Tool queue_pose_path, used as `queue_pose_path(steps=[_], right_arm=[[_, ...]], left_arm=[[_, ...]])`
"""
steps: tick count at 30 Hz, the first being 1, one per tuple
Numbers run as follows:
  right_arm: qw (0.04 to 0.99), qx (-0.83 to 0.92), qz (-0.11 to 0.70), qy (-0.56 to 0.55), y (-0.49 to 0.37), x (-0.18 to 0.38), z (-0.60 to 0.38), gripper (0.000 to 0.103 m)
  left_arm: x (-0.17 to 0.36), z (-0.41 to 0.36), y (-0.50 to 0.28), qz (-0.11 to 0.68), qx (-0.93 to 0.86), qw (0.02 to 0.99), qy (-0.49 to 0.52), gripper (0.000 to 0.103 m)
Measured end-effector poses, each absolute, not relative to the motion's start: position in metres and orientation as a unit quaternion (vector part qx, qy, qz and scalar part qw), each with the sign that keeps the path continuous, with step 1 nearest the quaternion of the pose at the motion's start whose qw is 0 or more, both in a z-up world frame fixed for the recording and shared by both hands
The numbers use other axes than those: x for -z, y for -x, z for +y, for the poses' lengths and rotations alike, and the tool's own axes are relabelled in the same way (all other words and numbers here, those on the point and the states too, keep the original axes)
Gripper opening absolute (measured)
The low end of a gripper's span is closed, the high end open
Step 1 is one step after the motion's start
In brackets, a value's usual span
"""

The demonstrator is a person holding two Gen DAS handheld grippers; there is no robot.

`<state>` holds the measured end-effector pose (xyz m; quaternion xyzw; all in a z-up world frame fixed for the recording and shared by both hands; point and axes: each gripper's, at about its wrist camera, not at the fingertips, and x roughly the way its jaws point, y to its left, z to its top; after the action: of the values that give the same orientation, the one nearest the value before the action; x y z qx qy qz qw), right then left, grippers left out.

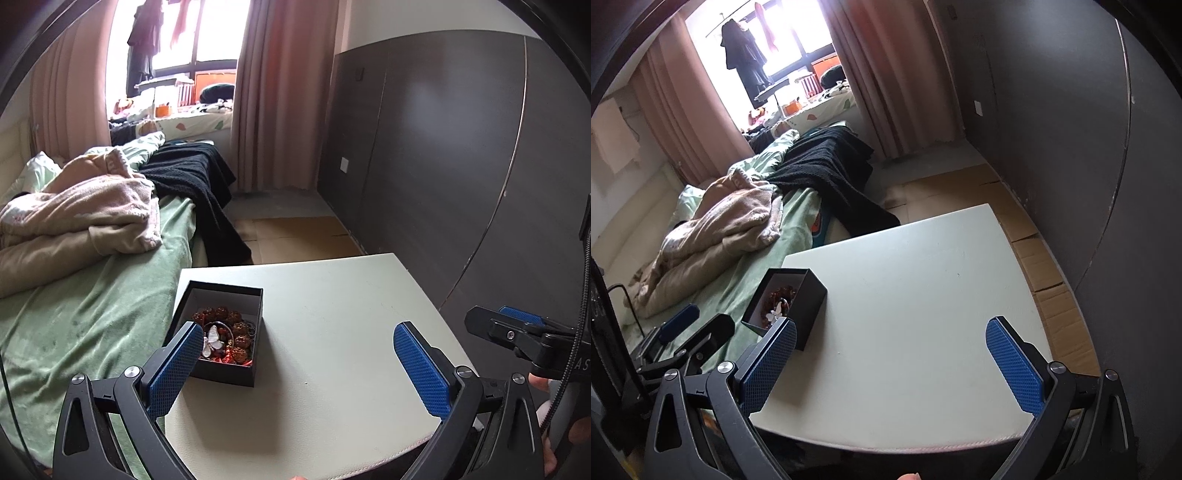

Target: Organize jewelry

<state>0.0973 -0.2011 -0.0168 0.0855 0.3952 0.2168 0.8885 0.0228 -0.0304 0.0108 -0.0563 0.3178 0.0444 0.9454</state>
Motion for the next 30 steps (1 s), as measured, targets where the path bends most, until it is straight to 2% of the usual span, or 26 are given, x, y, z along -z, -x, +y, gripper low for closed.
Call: queue_pose_path(steps=[30], right_arm=[[0.889, -0.222, 0.393, -0.082, -0.0925, 0.0147, -0.1999, 0.103]], left_arm=[[-0.0036, -0.0256, -0.0278, 0.327, -0.049, 0.942, 0.061, 0.102]])
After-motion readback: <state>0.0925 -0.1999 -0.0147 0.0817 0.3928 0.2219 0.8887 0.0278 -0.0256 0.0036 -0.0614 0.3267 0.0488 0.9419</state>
